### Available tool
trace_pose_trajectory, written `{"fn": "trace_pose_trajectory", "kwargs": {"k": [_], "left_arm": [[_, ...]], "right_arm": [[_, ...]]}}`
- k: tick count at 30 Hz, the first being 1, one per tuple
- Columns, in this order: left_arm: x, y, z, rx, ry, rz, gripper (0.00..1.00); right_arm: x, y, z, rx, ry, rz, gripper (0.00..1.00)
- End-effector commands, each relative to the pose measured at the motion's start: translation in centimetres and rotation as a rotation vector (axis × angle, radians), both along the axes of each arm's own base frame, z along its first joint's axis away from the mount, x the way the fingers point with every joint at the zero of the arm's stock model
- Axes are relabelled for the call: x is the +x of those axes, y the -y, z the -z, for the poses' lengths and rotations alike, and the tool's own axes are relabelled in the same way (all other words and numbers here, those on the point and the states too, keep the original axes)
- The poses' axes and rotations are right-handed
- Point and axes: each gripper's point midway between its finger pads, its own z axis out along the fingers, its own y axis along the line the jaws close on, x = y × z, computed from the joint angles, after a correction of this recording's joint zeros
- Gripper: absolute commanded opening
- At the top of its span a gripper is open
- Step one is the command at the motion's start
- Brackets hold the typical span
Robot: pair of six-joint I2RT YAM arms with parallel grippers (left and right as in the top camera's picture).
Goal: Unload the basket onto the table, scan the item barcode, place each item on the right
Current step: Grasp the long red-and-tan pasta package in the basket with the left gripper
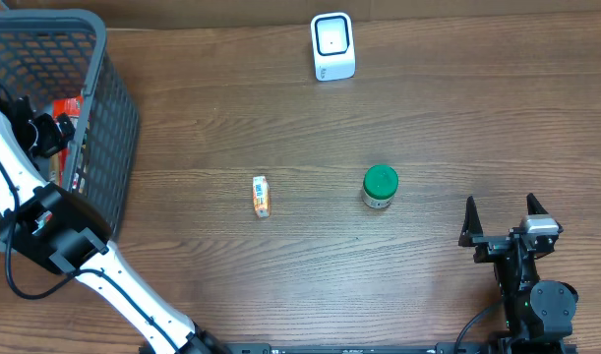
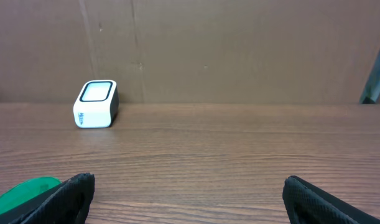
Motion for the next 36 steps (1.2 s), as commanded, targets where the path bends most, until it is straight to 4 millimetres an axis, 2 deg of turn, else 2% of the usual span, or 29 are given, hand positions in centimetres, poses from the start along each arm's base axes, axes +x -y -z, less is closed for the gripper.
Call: {"fn": "trace_pose_trajectory", "kwargs": {"k": [1, 6, 15, 17, 19, 20, 28, 31, 33, 36], "left_arm": [[0.6, 0.6, 2.8, -0.045, -0.009, 0.114, 1.00], [0.5, 0.4, 6.3, -0.063, -0.056, 0.145, 1.00], [0.9, -0.4, 6.9, -0.028, -0.052, 0.159, 0.99], [1.0, -0.3, 6.9, -0.028, -0.052, 0.159, 0.91], [1.1, 0.1, 6.8, -0.043, -0.048, 0.150, 0.78], [1.2, 0.4, 6.8, -0.050, -0.047, 0.140, 0.77], [1.8, 2.4, 6.9, -0.057, -0.093, 0.077, 0.80], [1.6, 1.7, 6.9, 0.046, -0.166, 0.085, 0.88], [1.6, 1.1, 6.8, 0.120, -0.201, 0.077, 0.96], [2.4, 0.9, 6.6, 0.164, -0.192, 0.085, 1.00]], "right_arm": [[0.0, 0.1, 0.1, -0.001, 0.006, 0.006, 1.00], [0.0, 0.1, 0.1, -0.001, 0.006, 0.006, 1.00], [0.0, 0.1, 0.1, -0.001, 0.006, 0.006, 1.00], [0.0, 0.1, 0.2, -0.001, 0.005, 0.006, 1.00], [0.0, 0.1, 0.2, -0.001, 0.005, 0.006, 1.00], [0.0, 0.1, 0.2, -0.001, 0.005, 0.006, 1.00], [0.0, 0.1, 0.1, -0.001, 0.006, 0.006, 1.00], [0.0, 0.1, 0.1, -0.001, 0.006, 0.006, 1.00], [0.0, 0.1, 0.1, 0.000, 0.006, 0.006, 1.00], [0.0, 0.1, 0.2, -0.001, 0.005, 0.006, 1.00]]}}
